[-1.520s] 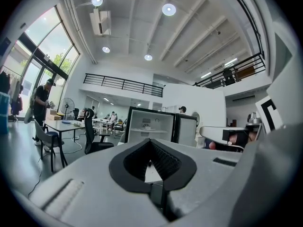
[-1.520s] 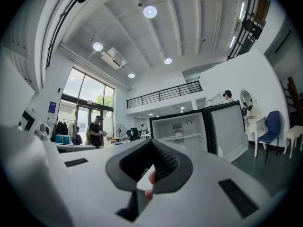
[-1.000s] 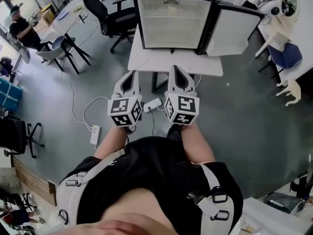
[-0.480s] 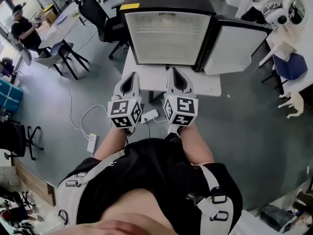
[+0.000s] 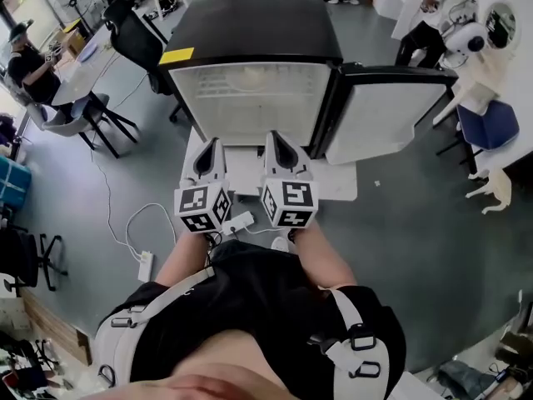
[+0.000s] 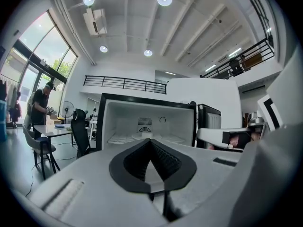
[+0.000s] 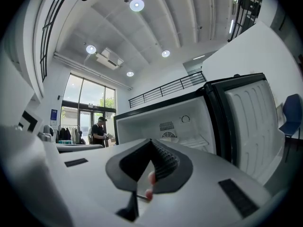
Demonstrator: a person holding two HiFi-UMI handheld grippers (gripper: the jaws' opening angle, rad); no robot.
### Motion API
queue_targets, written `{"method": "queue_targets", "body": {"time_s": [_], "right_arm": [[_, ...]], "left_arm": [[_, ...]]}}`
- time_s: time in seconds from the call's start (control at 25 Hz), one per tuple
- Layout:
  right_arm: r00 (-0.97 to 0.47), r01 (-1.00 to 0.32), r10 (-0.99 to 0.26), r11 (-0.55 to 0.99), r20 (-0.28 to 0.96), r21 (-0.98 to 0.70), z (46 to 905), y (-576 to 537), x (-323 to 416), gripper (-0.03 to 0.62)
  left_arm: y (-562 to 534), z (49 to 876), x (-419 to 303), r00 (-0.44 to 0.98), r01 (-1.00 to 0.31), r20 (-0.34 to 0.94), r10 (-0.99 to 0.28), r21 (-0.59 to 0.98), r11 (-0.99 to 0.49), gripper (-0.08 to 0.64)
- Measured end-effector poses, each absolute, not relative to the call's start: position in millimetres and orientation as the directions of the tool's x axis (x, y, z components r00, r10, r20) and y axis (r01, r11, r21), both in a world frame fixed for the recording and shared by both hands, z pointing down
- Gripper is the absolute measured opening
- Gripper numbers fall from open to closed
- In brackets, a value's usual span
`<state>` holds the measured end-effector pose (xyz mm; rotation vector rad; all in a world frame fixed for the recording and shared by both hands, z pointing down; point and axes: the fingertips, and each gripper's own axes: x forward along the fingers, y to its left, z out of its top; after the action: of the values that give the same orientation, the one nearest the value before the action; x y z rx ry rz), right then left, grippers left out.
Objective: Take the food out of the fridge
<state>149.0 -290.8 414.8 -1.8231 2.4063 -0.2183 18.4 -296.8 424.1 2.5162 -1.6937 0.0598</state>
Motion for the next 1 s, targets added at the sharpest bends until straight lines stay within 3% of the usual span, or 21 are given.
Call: {"method": "queue_targets", "body": {"time_s": [0.28, 0.52, 0.64, 0.8, 1.0], "right_arm": [[-0.263, -0.943, -0.965, 0.256, 0.005, -0.213, 418, -320, 147, 0.008], [-0.242, -0.908, -0.970, 0.238, -0.032, -0.346, 414, -343, 143, 0.008], [-0.258, -0.831, -0.965, 0.245, -0.045, -0.499, 421, -354, 141, 0.108], [-0.279, -0.628, -0.960, 0.203, -0.026, -0.752, 432, -371, 142, 0.218], [-0.260, -0.370, -0.965, 0.127, -0.028, -0.920, 449, -391, 140, 0.292]], "left_arm": [[-327, 423, 22, 0.418, -0.906, 0.100, -0.903, 0.112, -0.408, -0.002], [-346, 419, 9, 0.412, -0.910, 0.089, -0.907, 0.090, -0.405, -0.002], [-348, 424, 3, 0.410, -0.911, 0.100, -0.907, 0.095, -0.401, -0.002], [-354, 424, -3, 0.402, -0.914, 0.100, -0.910, 0.091, -0.394, -0.002], [-355, 429, -15, 0.387, -0.921, 0.114, -0.915, 0.094, -0.378, -0.002]]}}
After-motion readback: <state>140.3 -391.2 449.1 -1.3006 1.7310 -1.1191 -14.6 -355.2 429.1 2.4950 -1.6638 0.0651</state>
